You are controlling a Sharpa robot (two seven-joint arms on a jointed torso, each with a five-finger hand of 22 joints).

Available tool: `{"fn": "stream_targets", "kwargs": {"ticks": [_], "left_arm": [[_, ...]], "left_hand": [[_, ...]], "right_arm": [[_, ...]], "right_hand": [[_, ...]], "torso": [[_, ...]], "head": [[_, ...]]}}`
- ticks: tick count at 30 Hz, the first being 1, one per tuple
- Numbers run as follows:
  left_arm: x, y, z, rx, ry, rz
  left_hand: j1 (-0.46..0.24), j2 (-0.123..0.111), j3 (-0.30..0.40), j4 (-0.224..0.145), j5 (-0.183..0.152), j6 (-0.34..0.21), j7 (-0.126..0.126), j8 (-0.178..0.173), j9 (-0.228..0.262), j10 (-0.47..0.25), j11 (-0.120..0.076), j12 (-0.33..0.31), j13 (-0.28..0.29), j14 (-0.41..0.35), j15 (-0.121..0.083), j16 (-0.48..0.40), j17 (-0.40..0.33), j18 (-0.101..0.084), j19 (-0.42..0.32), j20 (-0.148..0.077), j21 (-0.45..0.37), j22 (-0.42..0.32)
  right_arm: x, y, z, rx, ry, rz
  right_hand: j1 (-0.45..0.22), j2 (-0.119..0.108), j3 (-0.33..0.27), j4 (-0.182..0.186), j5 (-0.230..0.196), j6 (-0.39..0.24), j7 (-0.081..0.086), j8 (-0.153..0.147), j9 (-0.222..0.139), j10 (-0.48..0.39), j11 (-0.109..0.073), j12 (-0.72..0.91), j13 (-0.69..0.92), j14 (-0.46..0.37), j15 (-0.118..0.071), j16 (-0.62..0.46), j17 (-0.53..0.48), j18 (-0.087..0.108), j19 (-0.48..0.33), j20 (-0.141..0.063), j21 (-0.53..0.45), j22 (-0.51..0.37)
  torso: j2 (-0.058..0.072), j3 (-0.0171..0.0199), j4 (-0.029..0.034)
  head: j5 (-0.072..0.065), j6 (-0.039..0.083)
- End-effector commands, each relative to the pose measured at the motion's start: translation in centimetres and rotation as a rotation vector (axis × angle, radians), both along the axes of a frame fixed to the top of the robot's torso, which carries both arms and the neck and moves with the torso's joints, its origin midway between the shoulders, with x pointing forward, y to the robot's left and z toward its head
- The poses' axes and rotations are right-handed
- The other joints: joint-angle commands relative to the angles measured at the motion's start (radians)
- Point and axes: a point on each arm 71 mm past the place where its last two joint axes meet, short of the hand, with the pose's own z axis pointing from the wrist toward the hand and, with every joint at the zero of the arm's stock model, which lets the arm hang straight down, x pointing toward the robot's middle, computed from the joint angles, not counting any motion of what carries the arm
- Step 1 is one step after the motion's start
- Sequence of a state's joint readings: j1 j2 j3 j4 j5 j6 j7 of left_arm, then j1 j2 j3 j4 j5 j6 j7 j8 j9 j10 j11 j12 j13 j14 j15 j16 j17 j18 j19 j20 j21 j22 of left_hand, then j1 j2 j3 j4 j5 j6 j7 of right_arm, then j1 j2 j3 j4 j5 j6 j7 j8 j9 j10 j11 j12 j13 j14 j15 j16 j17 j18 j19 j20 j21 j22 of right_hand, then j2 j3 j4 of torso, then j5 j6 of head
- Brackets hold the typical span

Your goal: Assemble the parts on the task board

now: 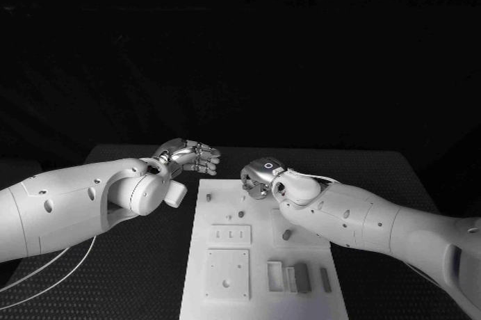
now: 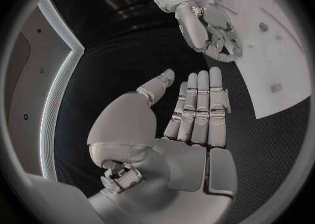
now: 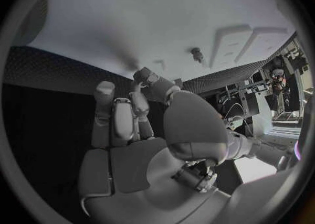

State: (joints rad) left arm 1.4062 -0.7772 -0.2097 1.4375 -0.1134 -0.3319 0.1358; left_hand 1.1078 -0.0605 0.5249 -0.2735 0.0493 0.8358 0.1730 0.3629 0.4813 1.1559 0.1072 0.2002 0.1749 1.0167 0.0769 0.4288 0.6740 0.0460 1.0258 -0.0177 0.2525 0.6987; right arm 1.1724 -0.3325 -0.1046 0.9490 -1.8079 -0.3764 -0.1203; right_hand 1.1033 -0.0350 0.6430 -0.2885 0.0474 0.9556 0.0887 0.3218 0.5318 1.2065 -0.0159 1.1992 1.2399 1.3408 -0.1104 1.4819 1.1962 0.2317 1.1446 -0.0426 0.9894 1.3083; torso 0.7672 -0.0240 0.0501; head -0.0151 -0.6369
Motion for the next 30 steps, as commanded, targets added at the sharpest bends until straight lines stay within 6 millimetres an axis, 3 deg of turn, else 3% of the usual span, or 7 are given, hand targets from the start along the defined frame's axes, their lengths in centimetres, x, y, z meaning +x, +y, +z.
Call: {"fn": "stream_targets", "kwargs": {"ticks": [1,5,7,12,17,24,30], "left_arm": [[0.0,-0.2,0.3,-0.002,-0.012,-0.008],[0.0,-0.2,0.3,-0.002,-0.013,-0.008],[0.0,-0.2,0.4,-0.001,-0.013,-0.007],[0.0,-0.1,0.4,-0.001,-0.014,-0.004],[0.0,0.1,0.4,0.0,-0.016,0.002],[0.1,0.6,0.4,0.004,-0.017,0.015],[0.2,1.1,0.4,0.004,-0.018,0.022]], "left_hand": [[-0.002,-0.006,0.002,-0.007,0.002,0.006,0.004,-0.007,-0.001,0.003,0.005,-0.006,0.001,0.009,0.001,-0.007,0.002,0.014,0.001,-0.004,0.003,0.002],[-0.002,-0.006,0.002,-0.006,0.002,0.006,0.004,-0.007,-0.001,0.003,0.005,-0.006,0.001,0.009,0.001,-0.007,0.002,0.014,0.001,-0.004,0.003,0.002],[-0.002,-0.006,0.002,-0.006,0.002,0.006,0.004,-0.007,-0.001,0.004,0.005,-0.006,0.001,0.009,0.001,-0.008,0.002,0.014,0.001,-0.004,0.003,0.002],[-0.002,-0.006,0.002,-0.007,0.002,0.006,0.004,-0.007,-0.001,0.004,0.005,-0.006,0.001,0.009,0.001,-0.008,0.003,0.014,0.001,-0.004,0.003,0.002],[-0.002,-0.007,0.002,-0.007,0.002,0.006,0.004,-0.007,-0.001,0.004,0.005,-0.007,0.002,0.01,0.001,-0.008,0.003,0.014,0.001,-0.004,0.003,0.003],[-0.001,-0.007,0.002,-0.007,0.002,0.006,0.004,-0.008,-0.001,0.004,0.005,-0.007,0.002,0.01,0.0,-0.009,0.004,0.014,0.001,-0.005,0.003,0.003],[-0.001,-0.007,0.002,-0.007,0.002,0.006,0.004,-0.008,-0.001,0.004,0.005,-0.007,0.002,0.01,0.0,-0.009,0.005,0.015,0.001,-0.005,0.003,0.003]], "right_arm": [[0.1,0.0,-0.2,-0.028,0.012,0.0],[0.3,-0.2,-0.3,-0.018,0.024,-0.014],[0.4,-0.4,-0.3,0.0,0.031,-0.024],[0.4,-0.7,0.0,0.047,0.02,-0.036],[0.3,-1.0,0.3,0.084,-0.002,-0.035],[-0.1,-2.1,1.4,0.131,-0.033,-0.025],[-0.6,-6.0,3.0,0.148,0.002,-0.054]], "right_hand": [[0.004,0.0,0.006,-0.002,0.003,0.08,0.007,0.005,0.012,-0.004,0.002,-0.007,-0.004,-0.005,-0.003,-0.001,-0.004,0.03,-0.001,-0.005,0.004,0.017],[0.001,-0.001,0.006,-0.002,0.003,0.073,0.009,0.0,0.01,-0.014,0.004,-0.019,-0.012,-0.013,-0.002,-0.005,-0.016,0.03,-0.004,-0.004,0.002,0.017],[-0.005,-0.016,0.006,0.0,0.002,0.028,0.022,-0.027,-0.001,-0.032,0.016,-0.036,-0.023,-0.025,0.007,-0.01,-0.03,0.03,-0.009,-0.001,-0.002,0.016],[-0.045,-0.114,0.003,0.034,0.002,-0.114,0.071,-0.109,-0.038,-0.086,0.062,-0.078,-0.05,-0.045,0.049,-0.014,-0.051,0.03,-0.01,0.007,-0.008,0.014],[-0.055,-0.164,0.013,0.07,0.003,-0.164,0.088,-0.135,-0.05,-0.102,0.078,-0.077,-0.046,-0.055,0.066,-0.012,-0.058,0.03,-0.008,0.009,-0.011,0.013],[-0.043,-0.184,0.021,0.087,0.003,-0.17,0.094,-0.134,-0.05,-0.108,0.085,-0.07,-0.043,-0.057,0.072,-0.008,-0.059,0.03,-0.007,0.009,-0.01,0.015],[-0.026,-0.18,0.024,0.088,0.003,-0.135,0.088,-0.11,-0.04,-0.105,0.079,-0.063,-0.043,-0.052,0.068,-0.003,-0.055,0.03,-0.005,0.007,-0.008,0.017]], "torso": [[-0.001,-0.0011,-0.0005],[-0.001,-0.0012,-0.0006],[-0.001,-0.0009,-0.0011],[-0.002,-0.0008,-0.0015],[-0.002,0.0001,-0.0021],[-0.003,0.0017,-0.0056],[-0.003,0.0012,-0.0072]], "head": [[0.0,-0.003],[0.0,-0.004],[0.001,-0.004],[0.001,-0.003],[0.003,-0.001],[0.007,0.005],[-0.004,0.02]]}}
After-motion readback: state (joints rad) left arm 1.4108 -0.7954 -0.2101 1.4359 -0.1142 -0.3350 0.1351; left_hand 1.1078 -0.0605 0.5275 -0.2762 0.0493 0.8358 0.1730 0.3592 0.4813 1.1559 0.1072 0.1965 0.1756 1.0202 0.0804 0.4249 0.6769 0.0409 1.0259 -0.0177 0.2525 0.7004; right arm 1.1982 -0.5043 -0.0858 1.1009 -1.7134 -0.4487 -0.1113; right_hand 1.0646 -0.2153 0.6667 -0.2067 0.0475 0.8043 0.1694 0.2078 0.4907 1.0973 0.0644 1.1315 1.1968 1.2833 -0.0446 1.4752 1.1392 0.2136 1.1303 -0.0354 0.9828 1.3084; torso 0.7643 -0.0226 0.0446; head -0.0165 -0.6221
